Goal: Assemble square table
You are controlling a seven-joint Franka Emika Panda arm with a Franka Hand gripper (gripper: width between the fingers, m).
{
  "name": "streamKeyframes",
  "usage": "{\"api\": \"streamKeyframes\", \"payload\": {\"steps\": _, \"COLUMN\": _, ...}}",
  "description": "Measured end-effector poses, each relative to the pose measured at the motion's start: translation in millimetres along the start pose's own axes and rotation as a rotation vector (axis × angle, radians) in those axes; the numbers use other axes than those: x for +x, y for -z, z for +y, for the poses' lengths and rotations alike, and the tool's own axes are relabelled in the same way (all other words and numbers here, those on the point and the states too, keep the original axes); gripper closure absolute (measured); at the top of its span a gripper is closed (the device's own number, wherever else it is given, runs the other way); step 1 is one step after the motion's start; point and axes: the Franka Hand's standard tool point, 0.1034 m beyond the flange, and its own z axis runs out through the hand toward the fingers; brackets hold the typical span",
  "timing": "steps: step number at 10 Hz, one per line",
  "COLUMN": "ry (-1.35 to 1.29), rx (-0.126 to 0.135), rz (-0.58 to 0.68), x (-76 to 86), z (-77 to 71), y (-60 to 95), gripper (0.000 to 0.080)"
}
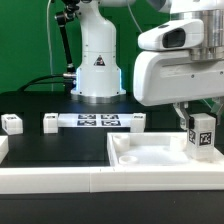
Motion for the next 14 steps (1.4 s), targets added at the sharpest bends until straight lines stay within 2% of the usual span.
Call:
{"api": "streamKeyframes", "payload": {"steps": 7, "ry": -0.743, "rx": 0.027, "rz": 0.043, "x": -3.0, "z": -0.7, "y": -1.4, "gripper": 0.0509}}
{"api": "streamKeyframes", "payload": {"steps": 11, "ry": -1.084, "rx": 0.047, "rz": 0.026, "x": -3.4, "z": -1.1, "y": -2.1, "gripper": 0.0509}}
{"api": "streamKeyframes", "payload": {"steps": 14, "ry": -1.221, "rx": 0.054, "rz": 0.020, "x": -3.7, "z": -2.3, "y": -2.5, "gripper": 0.0509}}
